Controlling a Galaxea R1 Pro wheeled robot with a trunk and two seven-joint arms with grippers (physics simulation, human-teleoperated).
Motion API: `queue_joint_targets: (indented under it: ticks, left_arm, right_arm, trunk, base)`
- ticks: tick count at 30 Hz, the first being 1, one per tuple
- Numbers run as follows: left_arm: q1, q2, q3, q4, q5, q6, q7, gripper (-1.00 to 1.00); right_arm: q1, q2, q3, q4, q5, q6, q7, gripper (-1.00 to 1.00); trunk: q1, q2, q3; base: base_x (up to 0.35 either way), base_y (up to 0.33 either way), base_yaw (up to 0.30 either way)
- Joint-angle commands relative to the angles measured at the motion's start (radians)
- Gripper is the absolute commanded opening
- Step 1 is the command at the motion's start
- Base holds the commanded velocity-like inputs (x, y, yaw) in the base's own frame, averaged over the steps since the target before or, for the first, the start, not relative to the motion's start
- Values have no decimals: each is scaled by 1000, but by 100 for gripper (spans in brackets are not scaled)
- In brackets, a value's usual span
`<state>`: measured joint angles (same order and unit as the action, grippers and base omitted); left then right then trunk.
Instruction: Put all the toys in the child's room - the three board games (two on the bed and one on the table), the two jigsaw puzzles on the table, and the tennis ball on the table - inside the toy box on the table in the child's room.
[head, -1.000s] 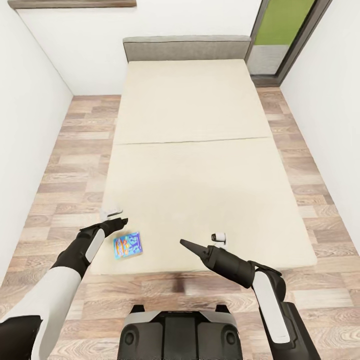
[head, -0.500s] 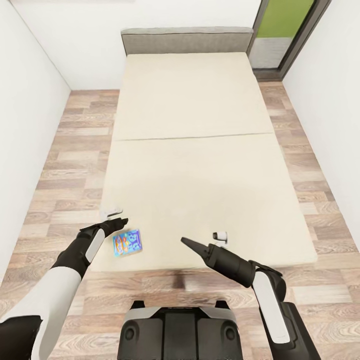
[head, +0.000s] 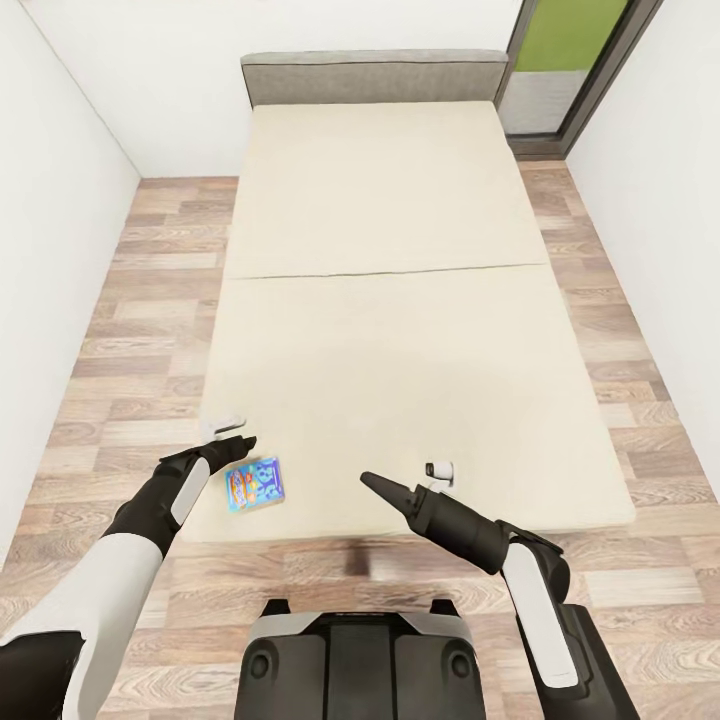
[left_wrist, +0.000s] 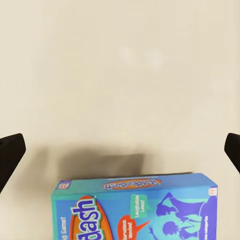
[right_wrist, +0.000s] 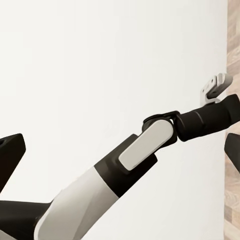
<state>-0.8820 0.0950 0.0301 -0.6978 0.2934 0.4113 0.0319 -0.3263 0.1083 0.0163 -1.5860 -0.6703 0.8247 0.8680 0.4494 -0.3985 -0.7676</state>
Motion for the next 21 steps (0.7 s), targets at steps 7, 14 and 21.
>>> queue_joint_targets:
  ticks: [7,14,21]
  left_arm:
    - [0,0,1,-1,10,6,3,100]
    - [0,0,1,-1,10,6,3,100]
    - [0,0,1,-1,10,6,3,100]
  right_arm:
    - [0,1,0,0,-3,6,0,100]
    - [0,1,1,0,-3,1,0,100]
    - [0,1,1,0,-3,-1,0,100]
  trunk:
    - [1,-1,-2]
    - [1,-1,-11]
    - [1,-1,-22]
  base:
    - [0,0,0]
    - [0,0,0]
    - [0,0,0]
